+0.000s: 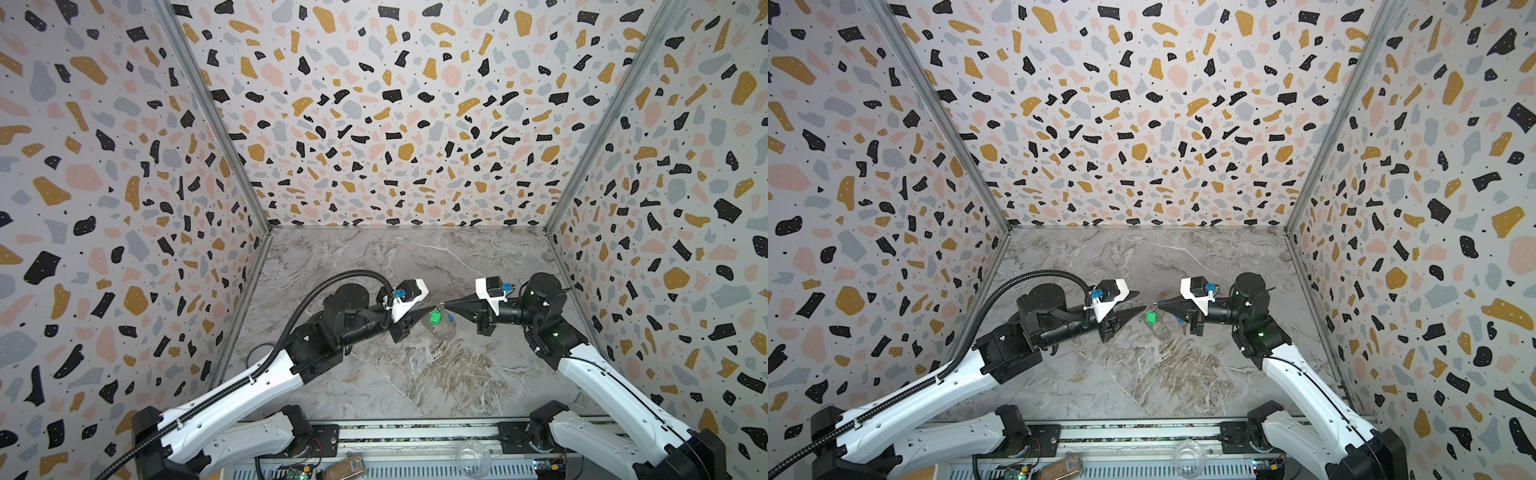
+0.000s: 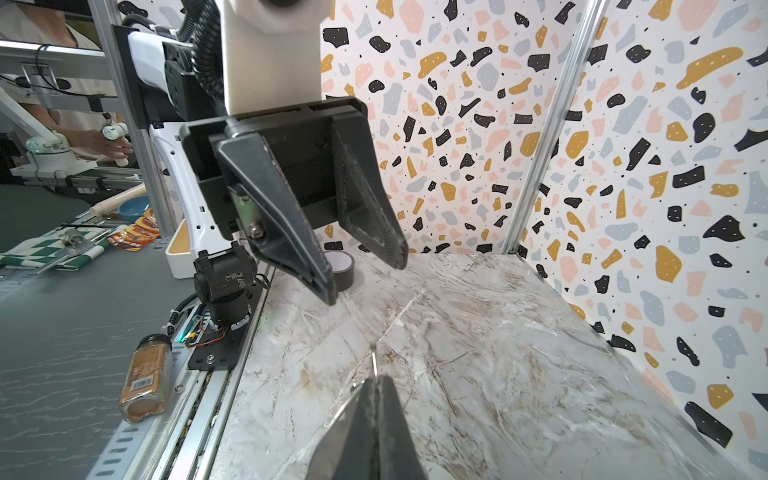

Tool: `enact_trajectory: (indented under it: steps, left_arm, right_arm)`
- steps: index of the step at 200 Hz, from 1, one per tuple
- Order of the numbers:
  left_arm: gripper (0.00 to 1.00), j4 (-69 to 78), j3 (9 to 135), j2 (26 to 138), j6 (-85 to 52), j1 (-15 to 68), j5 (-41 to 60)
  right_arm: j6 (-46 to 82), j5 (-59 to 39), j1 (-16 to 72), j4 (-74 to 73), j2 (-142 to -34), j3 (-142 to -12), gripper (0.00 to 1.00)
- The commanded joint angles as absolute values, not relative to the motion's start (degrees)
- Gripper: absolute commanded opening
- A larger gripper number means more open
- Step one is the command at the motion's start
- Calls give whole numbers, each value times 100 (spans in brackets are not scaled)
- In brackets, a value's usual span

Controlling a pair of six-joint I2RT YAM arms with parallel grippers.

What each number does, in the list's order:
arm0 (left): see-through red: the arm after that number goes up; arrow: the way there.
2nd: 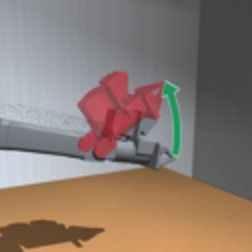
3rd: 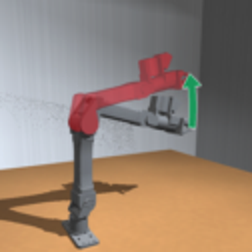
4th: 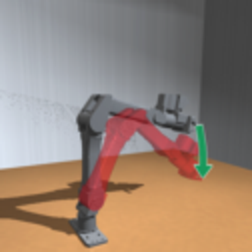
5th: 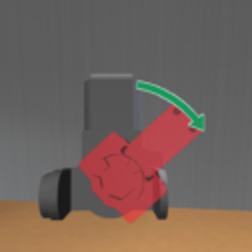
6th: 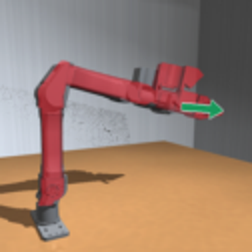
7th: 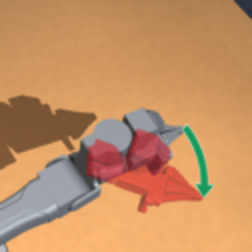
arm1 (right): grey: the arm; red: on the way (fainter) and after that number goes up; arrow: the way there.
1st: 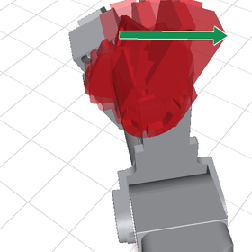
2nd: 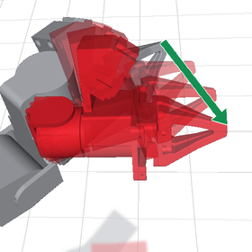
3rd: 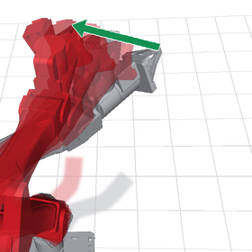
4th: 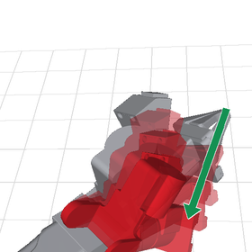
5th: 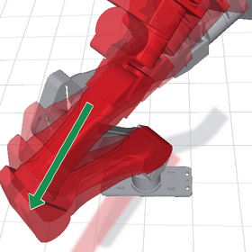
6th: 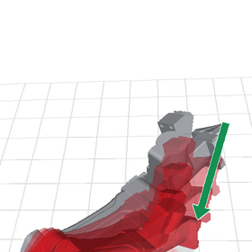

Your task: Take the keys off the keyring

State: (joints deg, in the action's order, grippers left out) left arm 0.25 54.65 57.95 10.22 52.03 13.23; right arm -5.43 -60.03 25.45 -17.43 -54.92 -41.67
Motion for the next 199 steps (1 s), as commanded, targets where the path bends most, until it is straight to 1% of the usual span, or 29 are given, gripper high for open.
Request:
enact_trajectory:
  steps: [1,18,54,104,144,199]
  left_arm:
    - [37,394,5396,5840,883,5182,1674]
    - [36,368,5435,5934,938,5177,1711]
    - [29,231,5570,6150,1079,5179,1845]
    - [22,315,5624,6198,1149,5179,1845]
    - [23,358,5641,6138,1136,5180,1789]
    - [12,562,5602,6217,1055,5177,1920]
  right_arm:
    - [-409,-6161,2531,-1969,-5449,-4228,0]
    - [-416,-6170,2531,-1967,-5441,-4228,0]
    - [-434,-6186,2528,-1957,-5449,-4228,0]
    - [-516,-6217,2530,-1856,-5446,-4228,0]
    - [-581,-6188,2525,-1809,-5435,-4236,0]
    - [-575,-6231,2530,-1843,-5441,-4264,0]
